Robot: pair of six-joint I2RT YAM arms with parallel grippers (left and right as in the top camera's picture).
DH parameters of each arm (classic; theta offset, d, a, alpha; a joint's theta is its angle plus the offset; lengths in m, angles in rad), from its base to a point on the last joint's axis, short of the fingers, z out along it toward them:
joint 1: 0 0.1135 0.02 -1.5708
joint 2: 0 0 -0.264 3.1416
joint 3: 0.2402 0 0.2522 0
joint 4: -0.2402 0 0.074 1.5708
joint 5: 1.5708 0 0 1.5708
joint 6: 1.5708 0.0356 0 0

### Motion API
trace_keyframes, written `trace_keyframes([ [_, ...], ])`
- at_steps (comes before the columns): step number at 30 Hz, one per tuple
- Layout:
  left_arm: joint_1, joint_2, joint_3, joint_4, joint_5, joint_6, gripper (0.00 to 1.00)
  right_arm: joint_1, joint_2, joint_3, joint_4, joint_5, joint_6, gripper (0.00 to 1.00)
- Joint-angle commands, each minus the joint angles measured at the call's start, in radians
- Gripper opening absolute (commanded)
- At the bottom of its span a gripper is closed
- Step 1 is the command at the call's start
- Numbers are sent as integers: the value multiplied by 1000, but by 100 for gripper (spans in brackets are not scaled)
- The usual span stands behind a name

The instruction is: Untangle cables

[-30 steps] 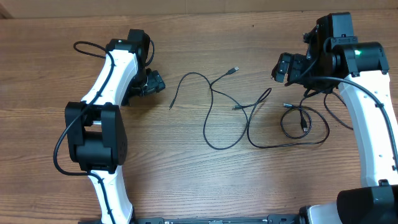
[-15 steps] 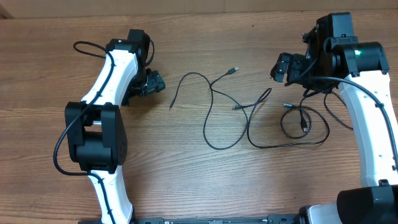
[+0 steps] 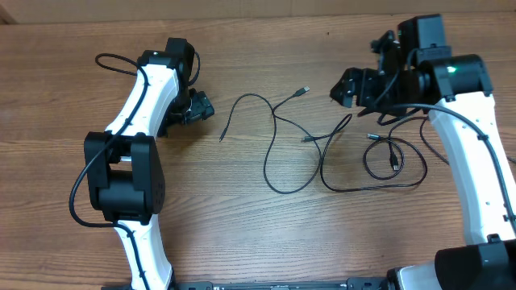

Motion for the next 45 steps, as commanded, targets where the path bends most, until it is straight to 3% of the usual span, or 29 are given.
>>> trace_keyframes([
  [1, -2, 8, -7, 1, -17, -3, 99, 40, 5, -14, 2, 34, -27, 89],
  [13, -2, 8, -7, 1, -17, -3, 100, 191, 18, -146, 130, 77, -82, 84],
  [22, -2, 8, -7, 1, -17, -3, 100, 312, 66, -336, 412, 116, -103, 83],
  [28, -2, 8, -7, 1, -17, -3, 99, 321, 151, -378, 547, 148, -102, 75],
  [30, -2, 8, -7, 1, -17, -3, 99, 321, 183, -378, 568, 147, -101, 63],
  [33, -2, 8, -7, 1, -17, -3, 100, 322, 212, -378, 583, 116, -93, 30],
  [35, -2, 8, -7, 1, -17, -3, 99, 323, 218, -378, 583, 107, -47, 16],
  [40, -2, 8, -7, 1, -17, -3, 100, 330, 218, -378, 605, 107, -8, 15],
  [45, -2, 8, -7, 1, -17, -3, 99, 330, 218, -362, 660, 115, -31, 31],
])
